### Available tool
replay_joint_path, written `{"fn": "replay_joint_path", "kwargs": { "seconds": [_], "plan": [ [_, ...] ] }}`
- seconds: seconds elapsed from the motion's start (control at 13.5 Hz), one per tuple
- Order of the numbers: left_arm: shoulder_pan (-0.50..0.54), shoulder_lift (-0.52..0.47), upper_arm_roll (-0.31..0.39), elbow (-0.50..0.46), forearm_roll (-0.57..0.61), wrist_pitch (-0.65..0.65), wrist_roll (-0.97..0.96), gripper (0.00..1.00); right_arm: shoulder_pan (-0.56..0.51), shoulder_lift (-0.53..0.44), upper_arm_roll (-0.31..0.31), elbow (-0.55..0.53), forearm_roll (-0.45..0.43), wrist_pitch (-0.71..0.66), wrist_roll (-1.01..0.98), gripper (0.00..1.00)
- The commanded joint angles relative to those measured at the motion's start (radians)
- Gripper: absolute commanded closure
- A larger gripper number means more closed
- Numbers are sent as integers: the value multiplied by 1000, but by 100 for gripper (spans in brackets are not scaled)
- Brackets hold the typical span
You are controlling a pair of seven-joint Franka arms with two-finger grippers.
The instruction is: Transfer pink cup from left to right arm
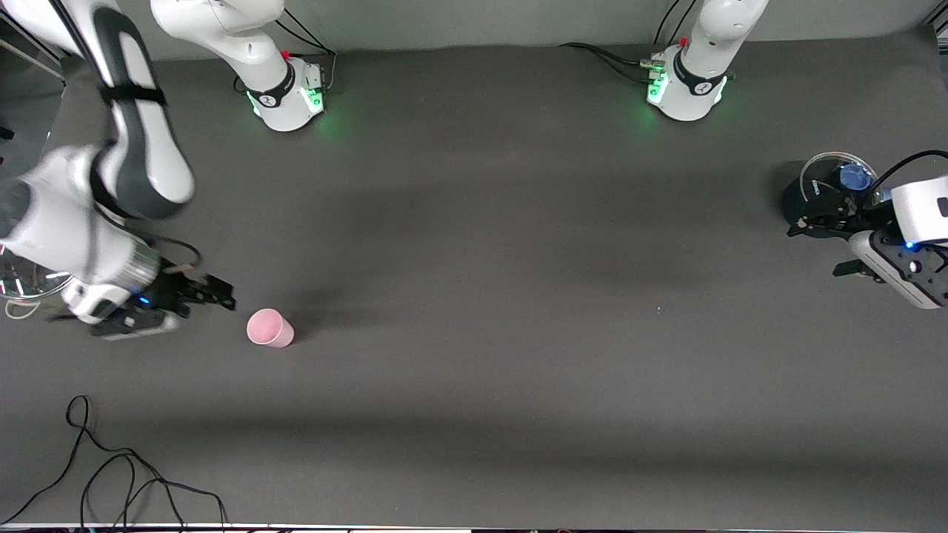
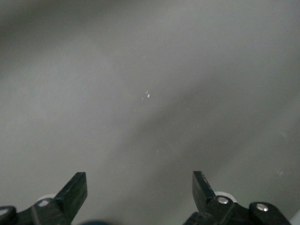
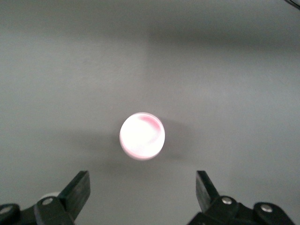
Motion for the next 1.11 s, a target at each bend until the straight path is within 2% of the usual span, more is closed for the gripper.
{"fn": "replay_joint_path", "kwargs": {
  "seconds": [0.0,0.22,0.45,0.74,1.04],
  "plan": [
    [-14,-30,15,23,68,-52,-138,0,1,-55,-14,133,-57,-239,82,0],
    [-56,-61,13,23,146,-67,-342,0,-1,-52,-25,298,-105,-470,145,0],
    [-54,-104,13,26,148,-66,-407,0,-1,-52,-45,391,-130,-585,176,0],
    [-56,-139,15,23,131,-46,-448,0,-2,-51,-94,421,-156,-631,163,0],
    [-82,-141,22,17,129,-32,-488,0,10,-41,-87,427,-156,-659,174,0]
  ]
}}
